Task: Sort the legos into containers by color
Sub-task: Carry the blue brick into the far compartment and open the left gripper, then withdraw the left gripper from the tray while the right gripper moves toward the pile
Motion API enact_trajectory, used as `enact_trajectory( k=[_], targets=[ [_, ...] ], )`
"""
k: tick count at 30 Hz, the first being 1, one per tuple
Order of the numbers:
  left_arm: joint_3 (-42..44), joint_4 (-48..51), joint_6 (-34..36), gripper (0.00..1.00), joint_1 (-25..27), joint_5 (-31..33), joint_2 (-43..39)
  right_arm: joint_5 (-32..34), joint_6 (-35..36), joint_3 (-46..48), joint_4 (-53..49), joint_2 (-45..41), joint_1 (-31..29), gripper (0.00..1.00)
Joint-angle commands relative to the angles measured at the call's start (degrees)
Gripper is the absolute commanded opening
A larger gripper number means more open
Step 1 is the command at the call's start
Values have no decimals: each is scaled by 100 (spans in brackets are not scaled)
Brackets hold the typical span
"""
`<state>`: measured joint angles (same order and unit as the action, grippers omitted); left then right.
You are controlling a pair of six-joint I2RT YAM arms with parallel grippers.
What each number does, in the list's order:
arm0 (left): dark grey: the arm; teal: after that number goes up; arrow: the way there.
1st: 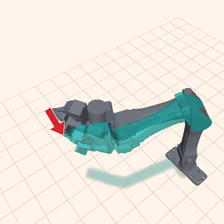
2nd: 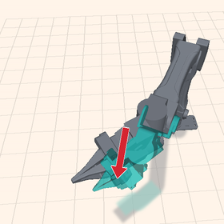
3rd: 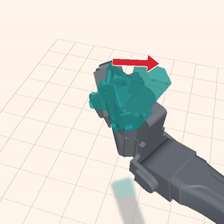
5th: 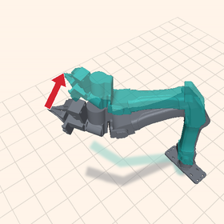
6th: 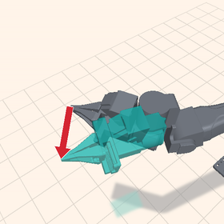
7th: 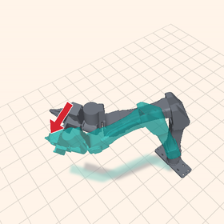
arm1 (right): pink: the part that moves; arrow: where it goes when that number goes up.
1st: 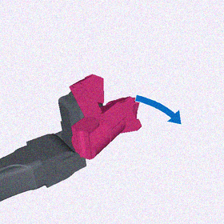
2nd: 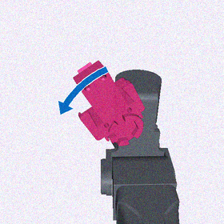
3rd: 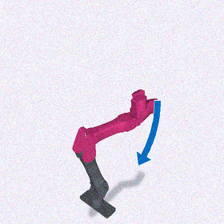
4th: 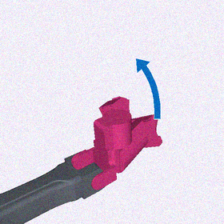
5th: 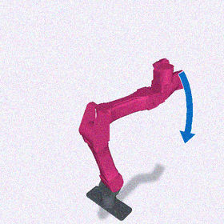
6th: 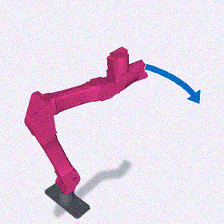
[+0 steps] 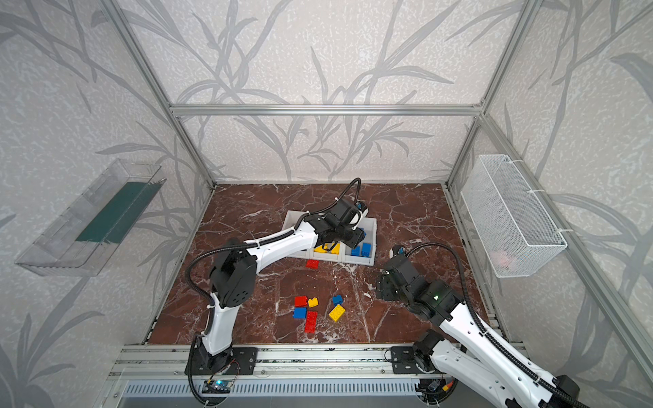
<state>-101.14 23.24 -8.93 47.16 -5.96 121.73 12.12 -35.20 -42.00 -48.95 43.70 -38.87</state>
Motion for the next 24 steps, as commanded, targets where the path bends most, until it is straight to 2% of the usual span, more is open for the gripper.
enact_trajectory(
  k=[1, 2, 5, 15, 24],
  targets=[
    [-447, 374, 103, 45, -40, 93, 240, 140, -88, 30, -280, -113, 29, 78],
    [-530, 419, 54, 51, -39, 188, 284, 148, -85, 28, -309, -142, 29, 78],
    [-541, 429, -1, 59, -34, 255, 286, 192, -85, 31, -369, -201, 28, 78],
    [359, 93, -156, 60, -143, 424, -401, 150, -89, 60, -315, -164, 29, 78],
    [2069, -419, -554, 61, -522, 693, -1995, -236, 76, 84, 17, 215, 29, 77]
  ],
)
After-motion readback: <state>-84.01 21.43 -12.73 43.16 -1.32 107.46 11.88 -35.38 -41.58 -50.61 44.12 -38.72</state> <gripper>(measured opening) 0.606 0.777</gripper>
